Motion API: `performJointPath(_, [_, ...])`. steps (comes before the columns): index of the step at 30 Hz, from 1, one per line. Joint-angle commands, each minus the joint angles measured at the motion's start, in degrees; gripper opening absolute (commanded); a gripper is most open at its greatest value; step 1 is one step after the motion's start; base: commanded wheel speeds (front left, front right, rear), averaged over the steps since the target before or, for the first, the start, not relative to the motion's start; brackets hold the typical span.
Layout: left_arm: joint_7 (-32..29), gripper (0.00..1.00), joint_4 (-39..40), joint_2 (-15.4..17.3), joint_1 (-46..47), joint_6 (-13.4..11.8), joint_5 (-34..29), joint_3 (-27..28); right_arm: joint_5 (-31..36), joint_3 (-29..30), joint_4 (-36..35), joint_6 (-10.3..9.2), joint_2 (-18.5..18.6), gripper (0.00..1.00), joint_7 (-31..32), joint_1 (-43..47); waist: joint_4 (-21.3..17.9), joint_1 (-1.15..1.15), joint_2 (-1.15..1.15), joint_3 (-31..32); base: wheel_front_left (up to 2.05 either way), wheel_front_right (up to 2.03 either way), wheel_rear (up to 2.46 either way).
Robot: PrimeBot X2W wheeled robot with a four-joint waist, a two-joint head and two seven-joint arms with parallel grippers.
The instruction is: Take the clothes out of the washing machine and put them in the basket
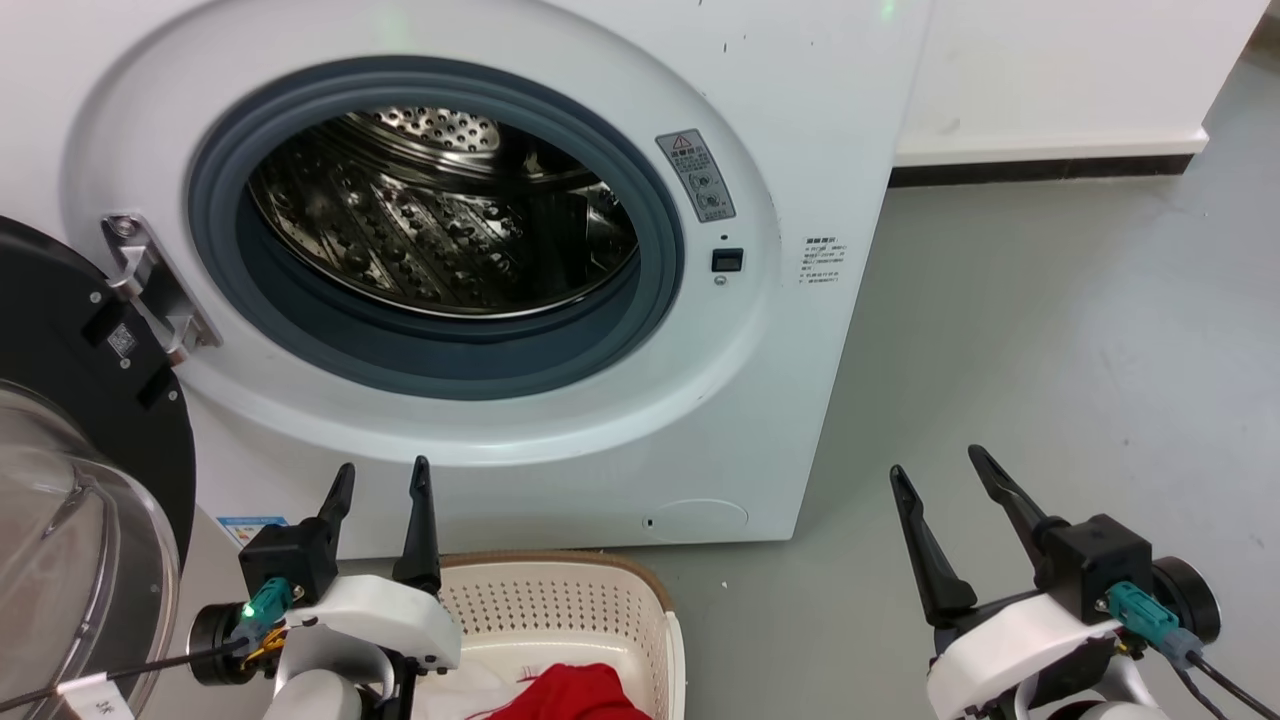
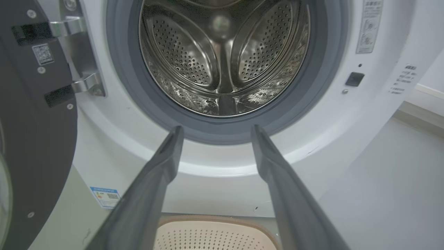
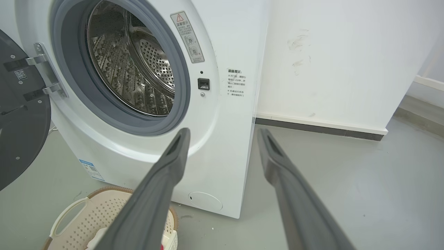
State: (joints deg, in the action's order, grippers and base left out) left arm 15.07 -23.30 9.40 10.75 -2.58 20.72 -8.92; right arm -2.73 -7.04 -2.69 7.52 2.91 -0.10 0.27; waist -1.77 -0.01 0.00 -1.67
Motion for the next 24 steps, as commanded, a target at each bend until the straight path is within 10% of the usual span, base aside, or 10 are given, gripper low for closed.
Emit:
performJointPath(1, [0.13, 1.0, 1.51, 0.08, -1.07, -0.2, -0.73, 0.07, -0.08, 0.13, -0.36, -0.05, -0.05, 1.0, 0.0, 0.85, 0.32, 0.01, 0.0, 1.01, 0.0, 0.0, 0.0])
performJointPath(24, [-5.19, 1.0, 23.19, 4.23, -12.08, -7.35, -6.11, 1.06, 1.98, 4.7, -2.41, -0.05, -0.06, 1.0, 0.62, 5.42, 0.36, 0.01, 0.0, 5.08, 0.0, 0.0, 0.0])
